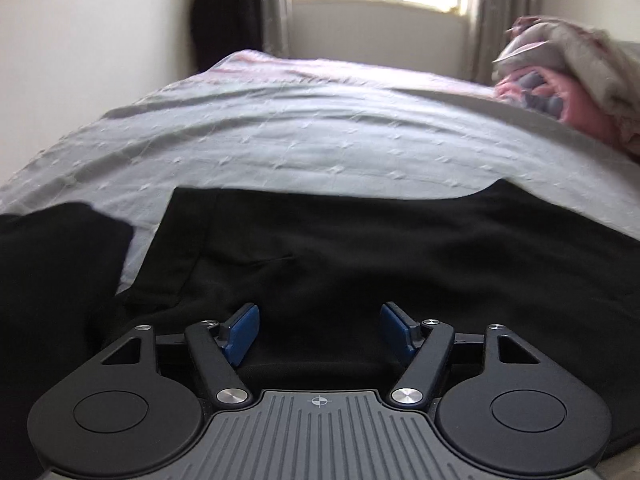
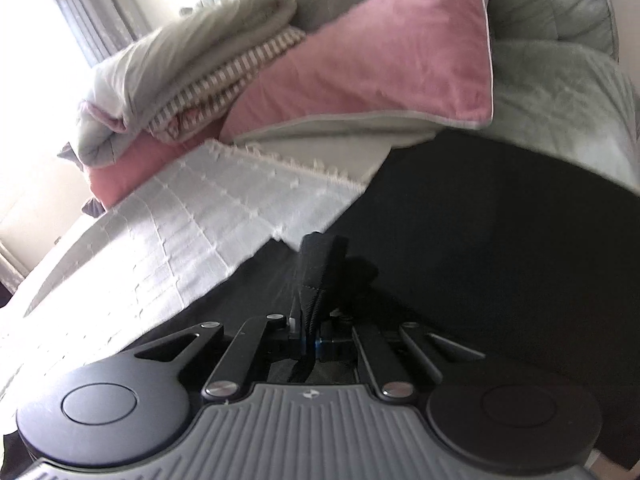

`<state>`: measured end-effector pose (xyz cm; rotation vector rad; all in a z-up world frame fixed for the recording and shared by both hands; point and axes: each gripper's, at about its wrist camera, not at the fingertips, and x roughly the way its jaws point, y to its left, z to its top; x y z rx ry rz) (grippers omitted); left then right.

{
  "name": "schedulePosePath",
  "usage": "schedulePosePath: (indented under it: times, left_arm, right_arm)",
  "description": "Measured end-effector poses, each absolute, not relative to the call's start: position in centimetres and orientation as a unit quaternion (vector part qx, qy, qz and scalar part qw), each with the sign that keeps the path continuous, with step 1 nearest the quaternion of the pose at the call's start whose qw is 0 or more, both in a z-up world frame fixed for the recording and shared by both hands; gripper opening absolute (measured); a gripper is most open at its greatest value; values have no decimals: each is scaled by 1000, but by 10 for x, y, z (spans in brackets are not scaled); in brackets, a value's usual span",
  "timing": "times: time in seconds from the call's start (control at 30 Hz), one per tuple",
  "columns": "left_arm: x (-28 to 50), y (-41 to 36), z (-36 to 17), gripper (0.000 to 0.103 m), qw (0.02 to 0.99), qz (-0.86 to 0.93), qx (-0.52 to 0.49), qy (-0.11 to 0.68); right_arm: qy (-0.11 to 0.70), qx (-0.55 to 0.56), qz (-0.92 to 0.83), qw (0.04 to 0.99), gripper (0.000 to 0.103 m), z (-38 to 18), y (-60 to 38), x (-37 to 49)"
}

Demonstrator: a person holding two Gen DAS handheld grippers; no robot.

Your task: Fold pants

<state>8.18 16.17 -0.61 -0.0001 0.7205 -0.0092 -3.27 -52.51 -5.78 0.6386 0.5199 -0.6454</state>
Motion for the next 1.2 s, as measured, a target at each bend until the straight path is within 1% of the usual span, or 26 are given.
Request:
schedulePosePath:
  times: [0.1,0.2,0.4,0.5,0.67,0.8,0.87,0.93,1.0,1.07,1.17,1.2]
  left_arm:
    - [88,165,-21,73,923,-37,-23,383]
    - [88,165,-19,74,924,-33,-21,380]
    - [76,175,4,74,930,-36,-77,358]
    - [77,185,8,74,927,-43,-106,357]
    - [82,199,10,74,923,-40,-149,351]
    - [88,202,11,74,923,-41,-152,350]
    - [91,204,10,74,922,-38,-159,351]
    - [94,206,8,73,919,-38,-174,352]
    - [97,207,6,73,914,-46,-192,355]
    - [101,209,3,75,907,-59,-212,358]
    - [106,211,-5,78,887,-103,-262,367]
    - [108,211,-7,79,881,-113,-273,370]
  right_arm:
    - [283,272,-327,860,50,-68,-521,-20]
    - [312,268,-335,848,50,-83,-523,-16]
    - [270,294,-346,849,50,-71,-513,-18]
    - [245,254,-350,867,50,-55,-492,-9]
    - [215,157,-318,910,50,-25,-427,25]
    - [190,44,-243,950,50,-2,-337,62]
    - [171,-32,-176,969,50,6,-272,77]
    - [162,-91,-72,980,50,4,-200,85]
    - [171,-158,35,972,50,-14,-129,84]
    - [199,-231,130,943,51,-49,-61,76]
    - [255,-302,200,896,52,-107,2,67]
    - [263,-322,207,886,56,-121,13,63]
